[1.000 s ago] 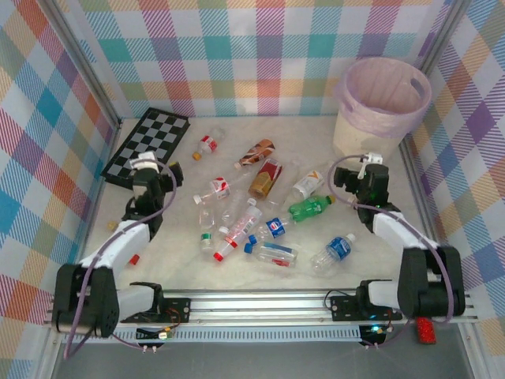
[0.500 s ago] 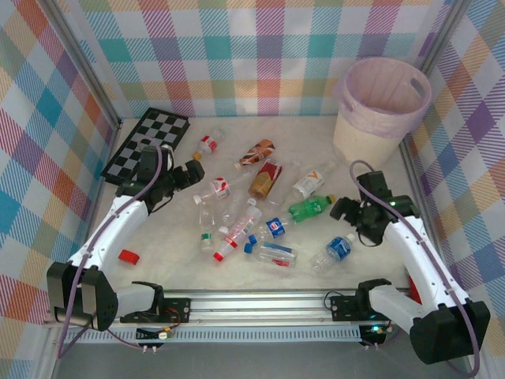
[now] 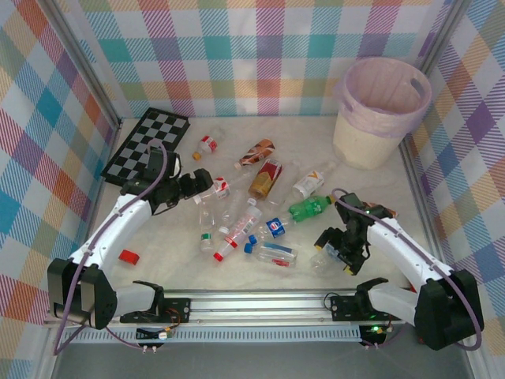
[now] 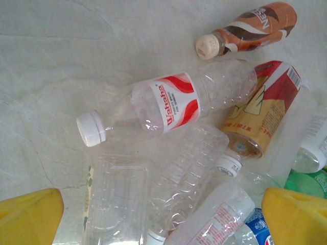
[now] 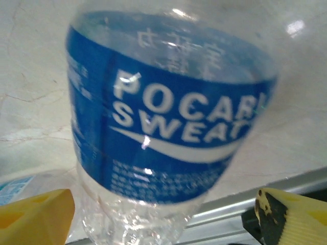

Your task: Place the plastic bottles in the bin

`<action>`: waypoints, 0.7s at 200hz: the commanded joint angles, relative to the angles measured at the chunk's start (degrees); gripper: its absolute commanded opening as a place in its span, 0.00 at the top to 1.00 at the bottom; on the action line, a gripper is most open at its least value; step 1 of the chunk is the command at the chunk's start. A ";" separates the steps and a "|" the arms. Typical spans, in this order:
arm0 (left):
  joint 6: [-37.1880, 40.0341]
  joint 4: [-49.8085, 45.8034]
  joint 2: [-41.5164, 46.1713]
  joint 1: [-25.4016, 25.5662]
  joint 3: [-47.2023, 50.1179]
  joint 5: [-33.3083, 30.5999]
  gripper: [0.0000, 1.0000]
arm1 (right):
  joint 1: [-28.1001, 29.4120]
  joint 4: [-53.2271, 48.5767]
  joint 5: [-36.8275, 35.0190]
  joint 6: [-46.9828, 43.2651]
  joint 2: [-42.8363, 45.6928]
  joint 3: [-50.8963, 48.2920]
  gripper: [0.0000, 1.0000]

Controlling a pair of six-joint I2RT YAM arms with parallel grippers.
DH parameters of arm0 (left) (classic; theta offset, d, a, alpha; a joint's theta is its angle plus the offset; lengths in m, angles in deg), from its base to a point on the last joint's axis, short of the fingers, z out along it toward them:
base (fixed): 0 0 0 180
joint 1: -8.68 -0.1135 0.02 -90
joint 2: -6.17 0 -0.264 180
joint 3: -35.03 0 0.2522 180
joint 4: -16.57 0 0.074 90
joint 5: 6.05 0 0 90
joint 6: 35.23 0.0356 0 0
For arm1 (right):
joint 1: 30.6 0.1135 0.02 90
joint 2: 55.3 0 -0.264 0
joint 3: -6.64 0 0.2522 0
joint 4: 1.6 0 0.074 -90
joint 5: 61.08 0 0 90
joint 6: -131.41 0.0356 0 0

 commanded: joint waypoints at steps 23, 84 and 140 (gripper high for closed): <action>-1.93 0.16 -2.37 1.89 0.90 0.76 0.01 | 0.36 6.08 0.34 2.44 -2.18 -3.88 0.19; -2.04 1.31 -5.28 2.20 0.14 1.12 0.01 | 0.34 1.50 -4.51 -1.39 -2.11 0.78 0.36; -1.73 1.81 -9.37 2.26 -1.51 1.42 0.00 | 0.27 -5.68 -8.53 -6.62 5.17 8.73 0.43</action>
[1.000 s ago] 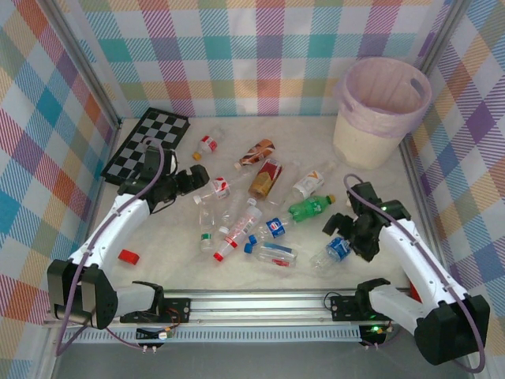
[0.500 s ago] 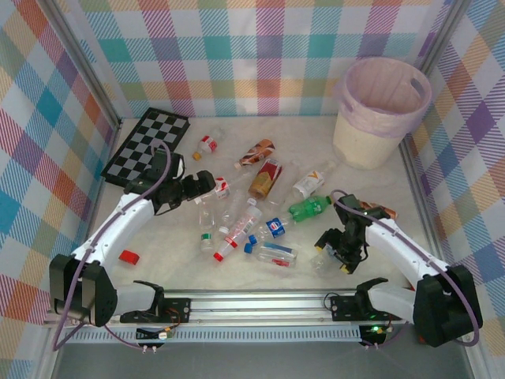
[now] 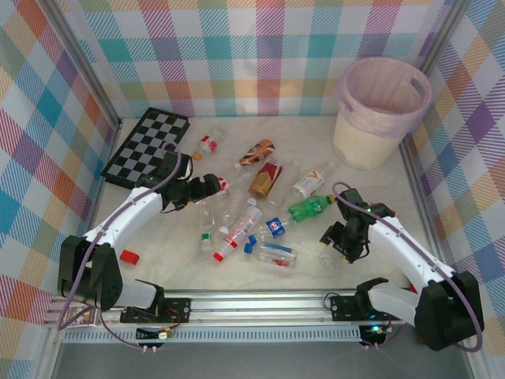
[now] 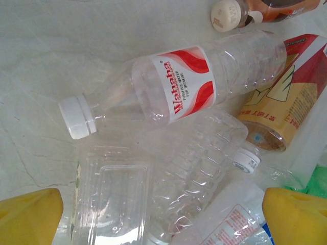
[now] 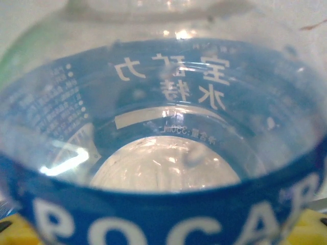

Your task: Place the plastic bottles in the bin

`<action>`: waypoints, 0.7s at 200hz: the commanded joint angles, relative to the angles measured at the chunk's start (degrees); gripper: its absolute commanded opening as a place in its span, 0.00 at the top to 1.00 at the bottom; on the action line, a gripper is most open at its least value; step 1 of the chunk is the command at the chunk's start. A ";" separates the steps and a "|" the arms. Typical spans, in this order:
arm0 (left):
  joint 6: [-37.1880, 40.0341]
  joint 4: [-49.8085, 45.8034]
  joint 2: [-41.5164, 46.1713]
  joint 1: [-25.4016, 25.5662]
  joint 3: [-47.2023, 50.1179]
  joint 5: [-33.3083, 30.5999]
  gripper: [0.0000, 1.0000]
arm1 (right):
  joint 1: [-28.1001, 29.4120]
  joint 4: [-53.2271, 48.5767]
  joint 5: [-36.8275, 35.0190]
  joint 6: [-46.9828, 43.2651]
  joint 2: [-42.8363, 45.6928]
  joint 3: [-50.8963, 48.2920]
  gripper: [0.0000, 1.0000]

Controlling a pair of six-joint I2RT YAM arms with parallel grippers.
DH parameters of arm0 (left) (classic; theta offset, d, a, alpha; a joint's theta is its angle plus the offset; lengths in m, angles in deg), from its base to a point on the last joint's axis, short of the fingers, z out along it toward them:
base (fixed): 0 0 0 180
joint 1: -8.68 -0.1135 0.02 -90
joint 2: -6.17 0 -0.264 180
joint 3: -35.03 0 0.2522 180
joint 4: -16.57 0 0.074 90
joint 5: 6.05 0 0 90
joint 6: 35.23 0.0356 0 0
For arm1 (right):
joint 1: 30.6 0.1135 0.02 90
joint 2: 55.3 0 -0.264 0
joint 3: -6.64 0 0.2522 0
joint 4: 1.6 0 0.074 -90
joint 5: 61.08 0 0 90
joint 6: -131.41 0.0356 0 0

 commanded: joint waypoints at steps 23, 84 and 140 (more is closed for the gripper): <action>0.66 -0.94 -3.32 0.25 -3.01 1.73 0.00 | -0.02 -11.11 -7.58 -10.01 2.41 16.50 0.47; 5.90 -7.64 -3.76 0.27 -3.93 0.04 0.01 | -4.81 -14.94 -9.88 -27.47 -10.40 51.49 0.50; 5.81 -7.30 1.42 0.86 -2.39 1.79 0.01 | -13.15 -10.29 -7.54 -34.68 -26.14 81.00 0.54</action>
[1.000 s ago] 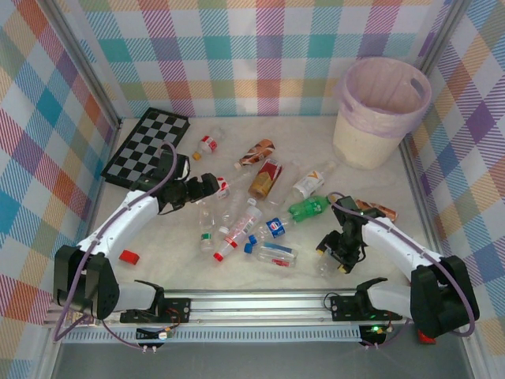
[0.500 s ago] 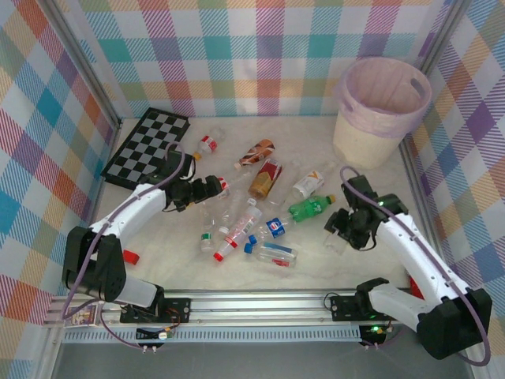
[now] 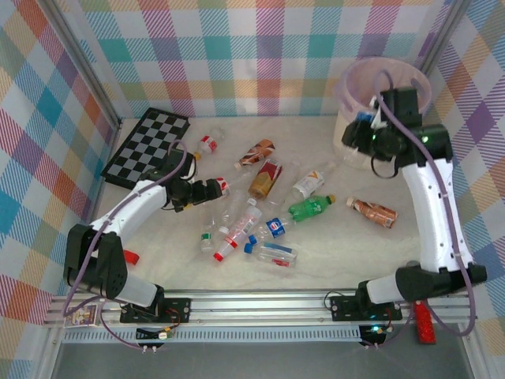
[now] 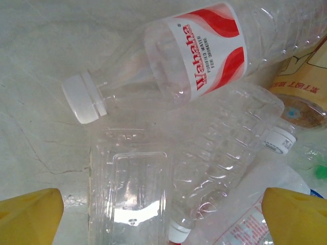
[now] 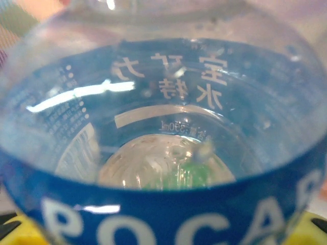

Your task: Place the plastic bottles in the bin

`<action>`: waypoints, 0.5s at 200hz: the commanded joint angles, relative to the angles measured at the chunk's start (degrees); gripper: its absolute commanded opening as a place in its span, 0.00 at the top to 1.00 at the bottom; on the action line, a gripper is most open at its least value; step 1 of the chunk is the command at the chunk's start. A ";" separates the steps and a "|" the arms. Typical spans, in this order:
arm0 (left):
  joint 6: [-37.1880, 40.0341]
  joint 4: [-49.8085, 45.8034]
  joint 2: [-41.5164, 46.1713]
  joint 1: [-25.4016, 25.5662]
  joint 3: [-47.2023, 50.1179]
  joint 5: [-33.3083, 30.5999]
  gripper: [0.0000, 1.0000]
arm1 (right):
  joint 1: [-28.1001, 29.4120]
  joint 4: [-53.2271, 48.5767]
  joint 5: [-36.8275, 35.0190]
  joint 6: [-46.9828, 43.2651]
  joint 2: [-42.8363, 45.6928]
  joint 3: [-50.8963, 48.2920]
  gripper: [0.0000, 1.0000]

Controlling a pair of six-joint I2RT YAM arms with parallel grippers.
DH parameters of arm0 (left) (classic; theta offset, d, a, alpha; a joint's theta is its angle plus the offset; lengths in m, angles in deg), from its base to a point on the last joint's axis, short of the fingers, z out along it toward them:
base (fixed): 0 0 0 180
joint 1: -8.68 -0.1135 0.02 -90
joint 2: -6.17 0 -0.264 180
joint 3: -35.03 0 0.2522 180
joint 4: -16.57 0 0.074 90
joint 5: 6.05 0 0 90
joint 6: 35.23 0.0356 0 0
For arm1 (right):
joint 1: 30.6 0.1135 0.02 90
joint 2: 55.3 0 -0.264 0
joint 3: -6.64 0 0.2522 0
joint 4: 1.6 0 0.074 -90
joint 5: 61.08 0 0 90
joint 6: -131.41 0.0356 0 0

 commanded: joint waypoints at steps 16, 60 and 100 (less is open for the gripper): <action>0.15 -0.91 5.70 0.99 0.92 1.56 0.02 | -6.46 5.36 2.69 -5.40 -9.35 13.33 0.56; -1.34 -0.82 9.92 2.20 5.37 1.47 0.07 | -11.56 12.36 2.18 -4.72 -22.17 24.49 0.60; -2.51 -1.59 12.95 3.06 8.43 0.00 0.09 | -14.23 15.73 -1.57 -4.16 -32.16 33.58 0.61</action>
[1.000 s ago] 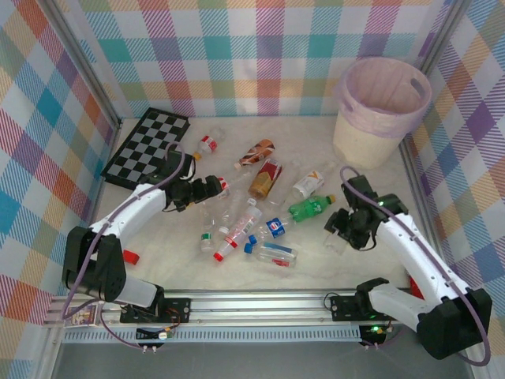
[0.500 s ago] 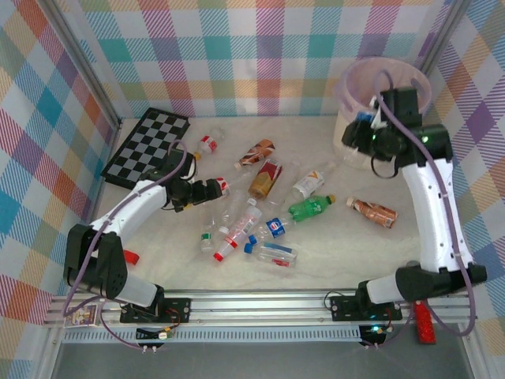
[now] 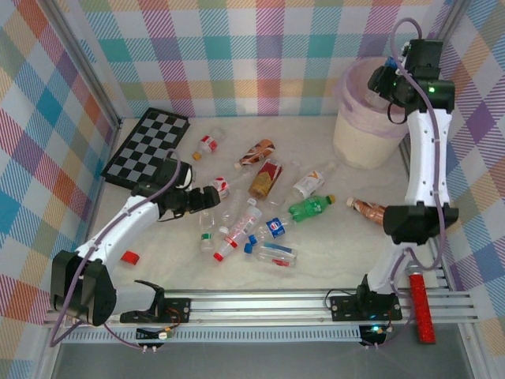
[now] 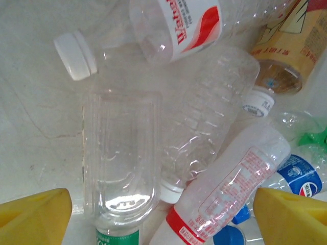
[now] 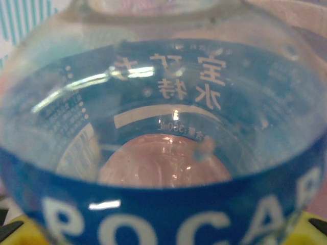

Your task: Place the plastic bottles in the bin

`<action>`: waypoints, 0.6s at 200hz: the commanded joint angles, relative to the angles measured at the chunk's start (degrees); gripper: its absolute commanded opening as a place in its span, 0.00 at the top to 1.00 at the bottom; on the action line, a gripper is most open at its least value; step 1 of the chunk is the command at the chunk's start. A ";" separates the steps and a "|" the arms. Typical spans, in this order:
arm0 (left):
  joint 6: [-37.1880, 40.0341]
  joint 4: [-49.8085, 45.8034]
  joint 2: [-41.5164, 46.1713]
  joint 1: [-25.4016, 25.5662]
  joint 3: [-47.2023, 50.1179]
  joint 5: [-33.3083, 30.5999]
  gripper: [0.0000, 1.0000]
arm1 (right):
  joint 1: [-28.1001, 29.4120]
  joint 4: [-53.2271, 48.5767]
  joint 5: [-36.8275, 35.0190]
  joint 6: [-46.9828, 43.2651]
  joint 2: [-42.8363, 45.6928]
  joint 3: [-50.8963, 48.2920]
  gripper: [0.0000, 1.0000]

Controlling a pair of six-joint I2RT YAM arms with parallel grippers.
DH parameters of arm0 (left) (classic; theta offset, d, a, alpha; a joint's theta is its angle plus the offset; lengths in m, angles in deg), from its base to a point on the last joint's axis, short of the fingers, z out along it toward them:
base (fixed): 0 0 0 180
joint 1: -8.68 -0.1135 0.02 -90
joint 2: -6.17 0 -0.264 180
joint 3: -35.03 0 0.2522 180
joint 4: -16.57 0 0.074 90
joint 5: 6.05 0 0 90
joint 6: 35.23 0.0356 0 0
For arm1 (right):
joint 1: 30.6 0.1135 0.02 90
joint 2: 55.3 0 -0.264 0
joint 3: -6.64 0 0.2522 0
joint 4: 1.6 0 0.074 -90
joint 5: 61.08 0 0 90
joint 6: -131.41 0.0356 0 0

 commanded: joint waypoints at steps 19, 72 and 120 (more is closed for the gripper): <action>-1.72 -1.30 3.07 1.20 2.48 -0.84 0.11 | -2.24 5.25 -2.78 -1.69 -6.35 6.73 0.61; -2.19 0.61 1.27 2.41 3.73 -0.93 0.14 | -2.27 9.23 -6.48 -6.13 -11.18 6.71 0.61; -1.75 1.54 -1.39 3.47 3.89 -1.74 0.14 | -2.43 9.78 -7.94 -6.94 -15.54 6.44 0.48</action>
